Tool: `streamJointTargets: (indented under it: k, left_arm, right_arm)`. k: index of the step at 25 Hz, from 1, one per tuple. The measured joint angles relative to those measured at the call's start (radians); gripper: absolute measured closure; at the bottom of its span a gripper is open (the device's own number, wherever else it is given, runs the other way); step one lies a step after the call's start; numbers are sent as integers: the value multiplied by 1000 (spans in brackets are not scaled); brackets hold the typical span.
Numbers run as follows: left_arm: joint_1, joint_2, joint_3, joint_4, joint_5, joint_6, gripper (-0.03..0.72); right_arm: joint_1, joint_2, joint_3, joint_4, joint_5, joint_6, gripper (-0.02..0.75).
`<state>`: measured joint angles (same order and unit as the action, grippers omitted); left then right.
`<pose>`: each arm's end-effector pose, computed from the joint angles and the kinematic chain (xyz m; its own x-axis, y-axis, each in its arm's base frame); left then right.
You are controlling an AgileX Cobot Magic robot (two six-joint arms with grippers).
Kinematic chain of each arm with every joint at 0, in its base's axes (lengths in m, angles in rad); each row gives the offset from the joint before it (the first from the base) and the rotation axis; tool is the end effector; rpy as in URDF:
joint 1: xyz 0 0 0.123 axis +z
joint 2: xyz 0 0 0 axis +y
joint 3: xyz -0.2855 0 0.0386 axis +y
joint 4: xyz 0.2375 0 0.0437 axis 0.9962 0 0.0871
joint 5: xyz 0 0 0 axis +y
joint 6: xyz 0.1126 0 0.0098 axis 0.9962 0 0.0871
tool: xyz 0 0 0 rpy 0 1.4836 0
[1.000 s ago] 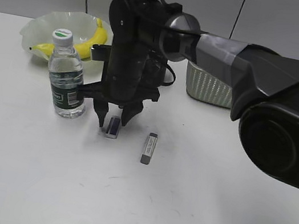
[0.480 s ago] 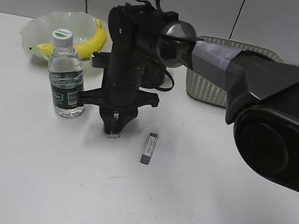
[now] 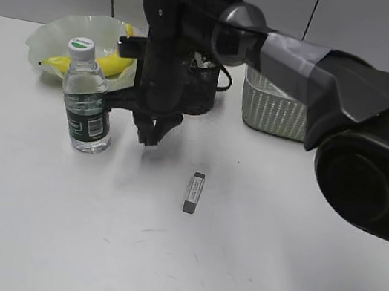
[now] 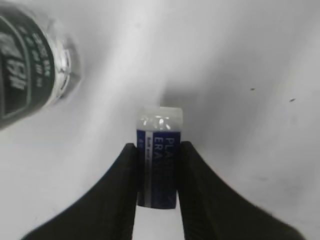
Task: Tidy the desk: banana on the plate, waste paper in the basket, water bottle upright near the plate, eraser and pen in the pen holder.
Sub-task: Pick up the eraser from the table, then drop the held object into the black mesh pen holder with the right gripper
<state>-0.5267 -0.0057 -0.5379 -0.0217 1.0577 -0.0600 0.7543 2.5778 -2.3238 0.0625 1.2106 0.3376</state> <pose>-0.0030 -0.0007 0.2734 -0.3935 0.1472 -0.9075 0.4909 0.8682 -0.0721 0.3777 0.3640 0.1148 -0.9128 -0.3756 -0.1603 -0.3959 0.9102 0.1216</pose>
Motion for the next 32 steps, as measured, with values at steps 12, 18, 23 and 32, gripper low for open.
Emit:
streamJointTargets:
  k: [12, 18, 23, 32]
  left_arm:
    - [0, 0, 0, 0, 0, 0, 379]
    - [0, 0, 0, 0, 0, 2, 379]
    - [0, 0, 0, 0, 0, 3, 379]
    - [0, 0, 0, 0, 0, 3, 379]
  right_arm:
    - [-50, -217, -10, -258, -6, -42, 538]
    - [-133, -217, -10, -234, -144, -38, 538]
    - [-174, -211, -10, -163, -273, -37, 538]
    - [-175, -117, -10, -125, -369, -60, 538]
